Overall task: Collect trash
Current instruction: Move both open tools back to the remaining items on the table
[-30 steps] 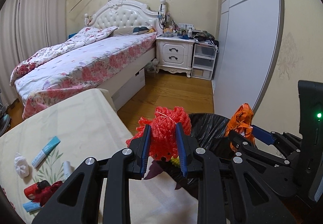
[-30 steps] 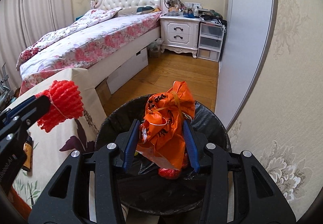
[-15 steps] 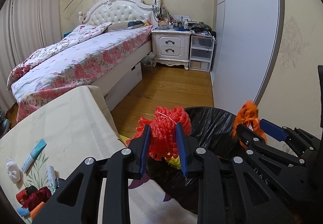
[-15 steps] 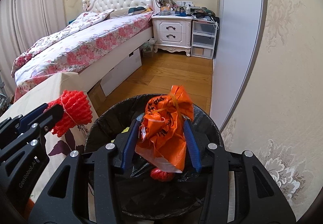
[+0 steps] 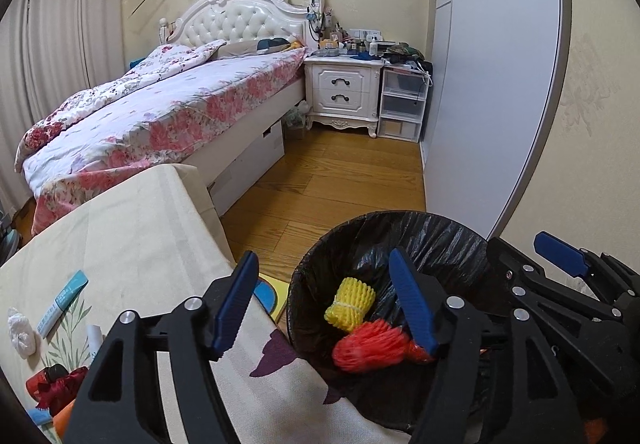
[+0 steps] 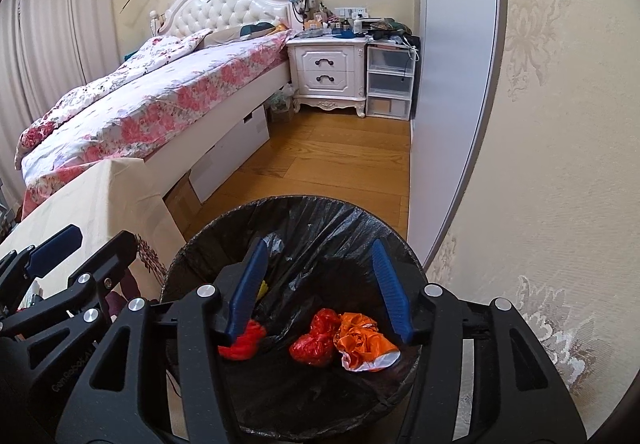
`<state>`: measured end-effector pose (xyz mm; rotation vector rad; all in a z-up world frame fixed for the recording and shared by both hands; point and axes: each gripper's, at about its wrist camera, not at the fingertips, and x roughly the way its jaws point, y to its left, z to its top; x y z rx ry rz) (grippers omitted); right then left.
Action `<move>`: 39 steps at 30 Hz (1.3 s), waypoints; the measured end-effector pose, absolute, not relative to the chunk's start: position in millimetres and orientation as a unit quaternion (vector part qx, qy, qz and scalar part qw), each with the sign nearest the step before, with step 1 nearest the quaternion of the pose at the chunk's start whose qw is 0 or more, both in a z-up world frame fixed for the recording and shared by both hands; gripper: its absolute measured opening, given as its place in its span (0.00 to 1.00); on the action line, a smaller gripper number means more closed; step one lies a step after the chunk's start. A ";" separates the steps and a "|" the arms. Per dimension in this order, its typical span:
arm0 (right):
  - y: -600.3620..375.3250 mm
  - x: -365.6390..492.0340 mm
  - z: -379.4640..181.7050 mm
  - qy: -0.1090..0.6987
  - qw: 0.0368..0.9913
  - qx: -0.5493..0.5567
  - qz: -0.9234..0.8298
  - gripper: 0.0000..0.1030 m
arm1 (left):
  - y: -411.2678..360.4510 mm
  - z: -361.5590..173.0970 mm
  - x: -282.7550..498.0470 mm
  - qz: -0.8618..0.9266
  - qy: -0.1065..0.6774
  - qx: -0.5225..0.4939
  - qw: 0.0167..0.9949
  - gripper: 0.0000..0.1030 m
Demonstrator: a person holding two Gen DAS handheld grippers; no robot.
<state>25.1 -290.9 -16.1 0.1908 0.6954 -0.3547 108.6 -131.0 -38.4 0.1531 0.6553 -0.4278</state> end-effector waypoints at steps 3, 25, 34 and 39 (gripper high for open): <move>-290.2 24.4 -15.5 0.339 0.921 0.092 -0.170 0.52 | -124.7 -34.4 107.4 -0.205 0.321 0.068 0.922 0.68; -195.2 16.4 -1.1 0.348 0.934 0.056 -0.056 0.53 | -1.5 -10.1 57.2 -0.084 0.329 0.034 0.940 0.69; -138.4 17.3 -1.0 0.361 0.932 0.029 0.010 0.53 | 67.7 -14.1 40.1 -0.013 0.341 0.009 0.940 0.69; -105.8 20.8 -2.0 0.371 0.927 0.018 0.047 0.53 | 102.6 -19.1 35.6 0.019 0.350 -0.007 0.936 0.69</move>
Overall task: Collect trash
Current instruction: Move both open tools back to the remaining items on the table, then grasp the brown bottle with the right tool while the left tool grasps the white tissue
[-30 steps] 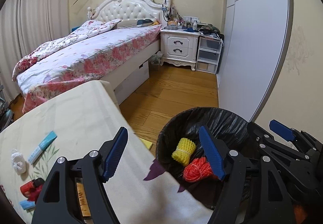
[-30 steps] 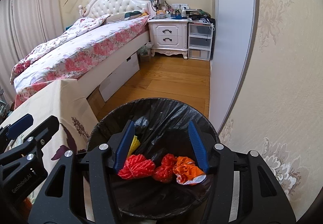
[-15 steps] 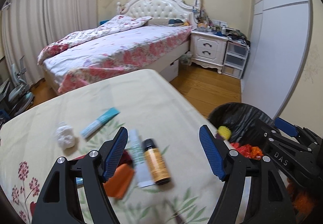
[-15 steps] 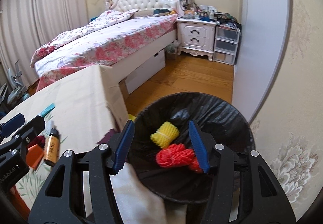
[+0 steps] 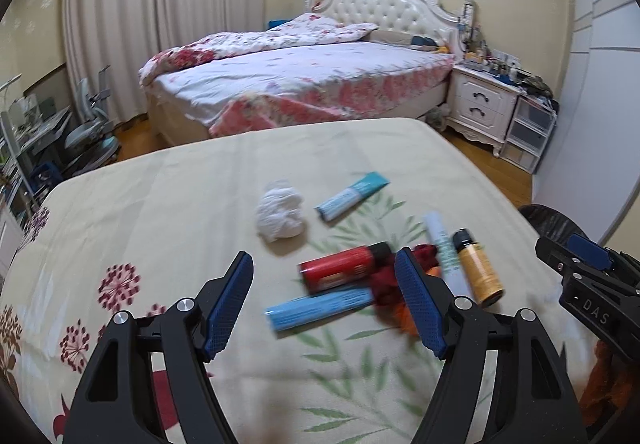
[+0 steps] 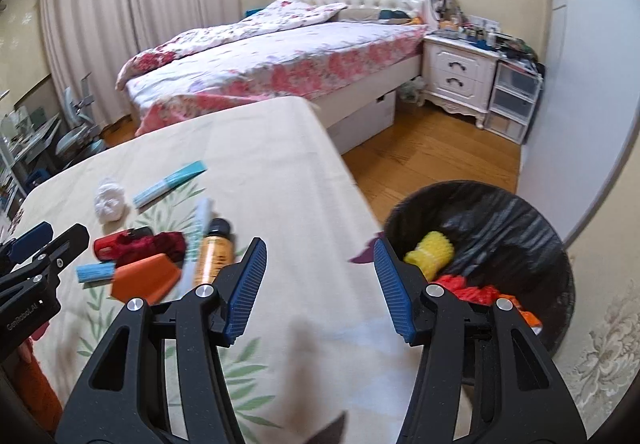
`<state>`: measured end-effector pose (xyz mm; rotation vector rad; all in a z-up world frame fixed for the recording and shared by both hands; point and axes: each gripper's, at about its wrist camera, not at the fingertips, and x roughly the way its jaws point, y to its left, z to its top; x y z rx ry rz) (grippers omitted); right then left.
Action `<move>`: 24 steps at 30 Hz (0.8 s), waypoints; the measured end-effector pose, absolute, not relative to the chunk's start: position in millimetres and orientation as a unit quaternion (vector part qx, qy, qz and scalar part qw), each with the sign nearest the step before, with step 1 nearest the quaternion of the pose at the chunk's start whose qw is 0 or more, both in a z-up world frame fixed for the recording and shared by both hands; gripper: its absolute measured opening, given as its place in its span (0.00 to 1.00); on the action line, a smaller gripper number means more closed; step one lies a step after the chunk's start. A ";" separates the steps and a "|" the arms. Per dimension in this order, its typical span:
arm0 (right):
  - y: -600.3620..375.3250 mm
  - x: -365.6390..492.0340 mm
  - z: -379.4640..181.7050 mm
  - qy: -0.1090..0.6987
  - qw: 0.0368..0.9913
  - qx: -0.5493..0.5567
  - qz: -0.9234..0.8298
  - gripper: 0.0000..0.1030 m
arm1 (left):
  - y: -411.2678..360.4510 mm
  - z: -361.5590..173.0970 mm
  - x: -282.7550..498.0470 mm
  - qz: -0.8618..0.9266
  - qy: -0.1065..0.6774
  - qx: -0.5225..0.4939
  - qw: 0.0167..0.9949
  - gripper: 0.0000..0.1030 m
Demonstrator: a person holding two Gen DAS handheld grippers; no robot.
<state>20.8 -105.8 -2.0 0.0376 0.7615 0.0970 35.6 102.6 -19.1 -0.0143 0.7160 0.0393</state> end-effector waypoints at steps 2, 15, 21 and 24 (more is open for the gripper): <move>-94.3 23.5 -2.9 0.375 0.925 0.013 0.059 0.53 | 113.6 -21.2 34.2 0.029 0.352 -0.011 0.935 0.69; -56.5 41.7 -17.4 0.413 0.906 -0.015 0.090 0.35 | 148.3 -30.5 34.0 0.050 0.362 -0.032 0.930 0.69; -53.6 46.4 -25.7 0.428 0.898 -0.019 0.095 0.33 | 148.7 -33.2 40.7 0.045 0.368 -0.038 0.928 0.69; -50.1 50.8 -30.1 0.435 0.895 -0.025 0.098 0.23 | 147.7 -33.3 45.5 0.043 0.370 -0.038 0.927 0.69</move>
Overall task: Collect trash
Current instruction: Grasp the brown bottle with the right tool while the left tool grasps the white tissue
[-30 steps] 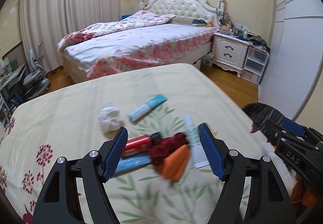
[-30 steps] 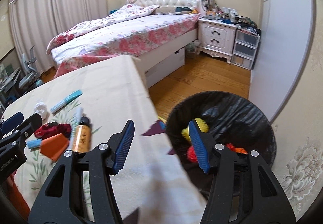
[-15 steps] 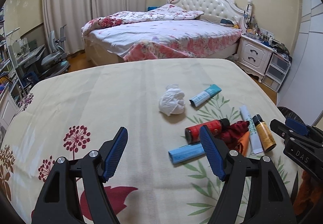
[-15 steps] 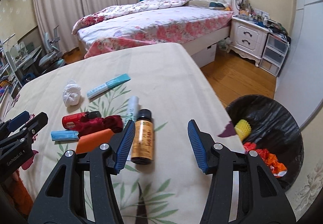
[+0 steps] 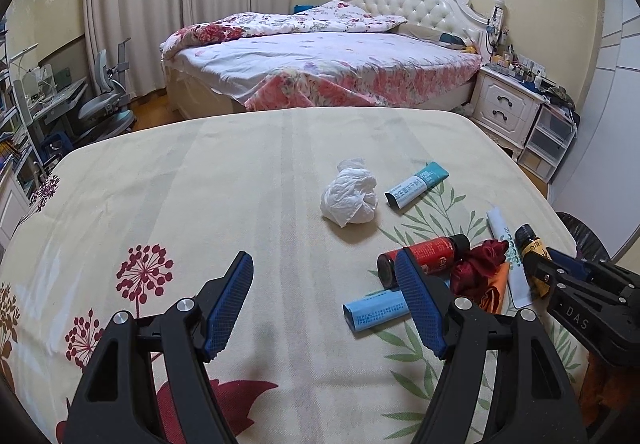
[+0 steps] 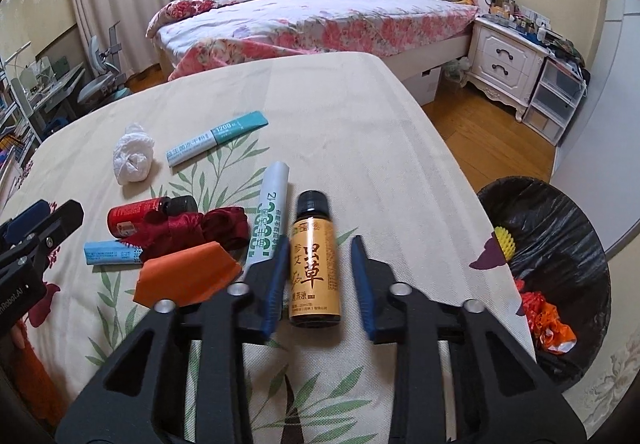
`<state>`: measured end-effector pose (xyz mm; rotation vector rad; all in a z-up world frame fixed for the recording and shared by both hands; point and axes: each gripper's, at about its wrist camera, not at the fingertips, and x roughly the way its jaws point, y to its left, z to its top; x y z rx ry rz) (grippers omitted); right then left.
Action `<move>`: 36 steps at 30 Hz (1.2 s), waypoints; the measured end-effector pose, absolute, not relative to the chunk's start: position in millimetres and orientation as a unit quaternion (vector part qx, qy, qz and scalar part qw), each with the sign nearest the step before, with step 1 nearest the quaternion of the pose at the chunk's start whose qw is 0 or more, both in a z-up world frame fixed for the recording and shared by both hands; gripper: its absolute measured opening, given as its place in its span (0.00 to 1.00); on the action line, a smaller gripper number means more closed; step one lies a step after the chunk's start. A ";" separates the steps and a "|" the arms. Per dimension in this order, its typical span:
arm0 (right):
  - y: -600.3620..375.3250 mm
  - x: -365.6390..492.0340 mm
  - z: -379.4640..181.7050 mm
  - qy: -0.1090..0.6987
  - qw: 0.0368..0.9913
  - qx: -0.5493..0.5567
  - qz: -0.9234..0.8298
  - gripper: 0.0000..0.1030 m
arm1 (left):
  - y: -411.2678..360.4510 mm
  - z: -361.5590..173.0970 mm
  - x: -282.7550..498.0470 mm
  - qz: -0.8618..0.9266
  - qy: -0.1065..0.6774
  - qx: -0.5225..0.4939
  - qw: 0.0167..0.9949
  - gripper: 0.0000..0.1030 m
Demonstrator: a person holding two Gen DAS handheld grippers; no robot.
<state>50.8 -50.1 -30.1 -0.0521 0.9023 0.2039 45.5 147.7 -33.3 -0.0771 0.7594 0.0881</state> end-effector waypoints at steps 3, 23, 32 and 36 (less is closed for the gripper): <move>-50.9 56.5 -29.8 0.435 0.895 -0.025 0.097 0.23 | 146.2 -33.1 51.5 0.041 0.372 -0.037 0.927 0.69; -54.8 101.3 -31.7 0.438 0.893 -0.023 0.099 0.23 | 137.7 -52.5 116.8 0.034 0.424 -0.014 0.905 0.56; -53.7 100.3 -31.1 0.437 0.894 -0.022 0.101 0.23 | 128.8 -52.4 113.4 0.018 0.418 0.007 0.908 0.28; -56.9 94.7 -27.8 0.429 0.898 -0.016 0.099 0.23 | 129.8 -45.6 106.6 0.021 0.406 0.004 0.913 0.28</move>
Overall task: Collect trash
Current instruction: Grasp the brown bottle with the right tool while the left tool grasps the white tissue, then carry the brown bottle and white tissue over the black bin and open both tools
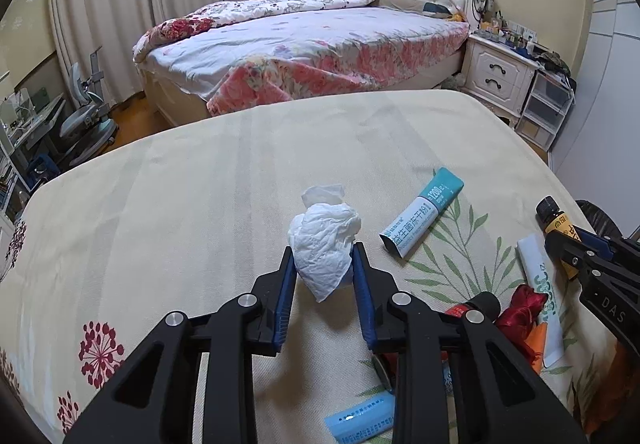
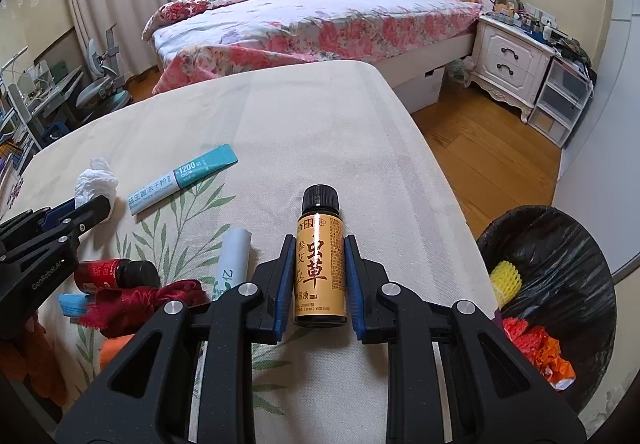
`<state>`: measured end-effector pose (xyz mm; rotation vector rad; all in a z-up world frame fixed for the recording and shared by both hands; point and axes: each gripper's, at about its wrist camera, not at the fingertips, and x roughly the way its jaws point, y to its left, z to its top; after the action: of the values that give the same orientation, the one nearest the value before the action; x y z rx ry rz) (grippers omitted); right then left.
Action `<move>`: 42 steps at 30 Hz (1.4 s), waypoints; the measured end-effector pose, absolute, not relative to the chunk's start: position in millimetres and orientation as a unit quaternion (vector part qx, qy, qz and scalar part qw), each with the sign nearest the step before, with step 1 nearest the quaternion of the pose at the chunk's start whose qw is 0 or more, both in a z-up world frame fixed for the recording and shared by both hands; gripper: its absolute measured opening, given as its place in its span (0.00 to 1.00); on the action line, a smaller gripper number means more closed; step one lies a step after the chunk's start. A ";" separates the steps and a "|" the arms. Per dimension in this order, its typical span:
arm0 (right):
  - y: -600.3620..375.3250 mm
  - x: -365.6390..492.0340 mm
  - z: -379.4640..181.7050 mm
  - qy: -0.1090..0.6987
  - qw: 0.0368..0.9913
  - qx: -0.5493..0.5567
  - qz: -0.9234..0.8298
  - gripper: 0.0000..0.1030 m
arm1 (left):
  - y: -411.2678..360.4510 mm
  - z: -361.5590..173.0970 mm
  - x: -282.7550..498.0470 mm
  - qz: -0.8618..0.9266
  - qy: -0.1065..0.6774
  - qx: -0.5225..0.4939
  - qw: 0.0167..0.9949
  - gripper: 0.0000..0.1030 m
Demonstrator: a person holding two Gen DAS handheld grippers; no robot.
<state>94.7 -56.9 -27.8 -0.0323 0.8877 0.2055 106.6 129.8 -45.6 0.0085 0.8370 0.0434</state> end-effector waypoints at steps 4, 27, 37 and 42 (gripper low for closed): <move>-64.4 83.8 -22.9 0.421 0.902 -0.010 0.097 0.23 | 130.5 -34.0 92.9 0.028 0.388 0.002 0.921 0.28; -162.3 12.5 10.8 0.373 0.928 0.014 0.000 0.23 | 17.4 3.3 41.7 -0.104 0.336 0.002 0.936 0.28; -219.6 6.6 8.3 0.356 0.932 0.029 -0.070 0.23 | -58.5 1.0 58.7 -0.156 0.326 0.031 0.932 0.28; -240.2 10.8 3.5 0.353 0.930 0.042 -0.091 0.23 | -85.4 -3.3 66.8 -0.177 0.324 0.045 0.928 0.28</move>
<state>10.8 -240.2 3.5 0.0865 0.7233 -0.1871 66.8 -85.4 -3.3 0.0913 0.6645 -0.3620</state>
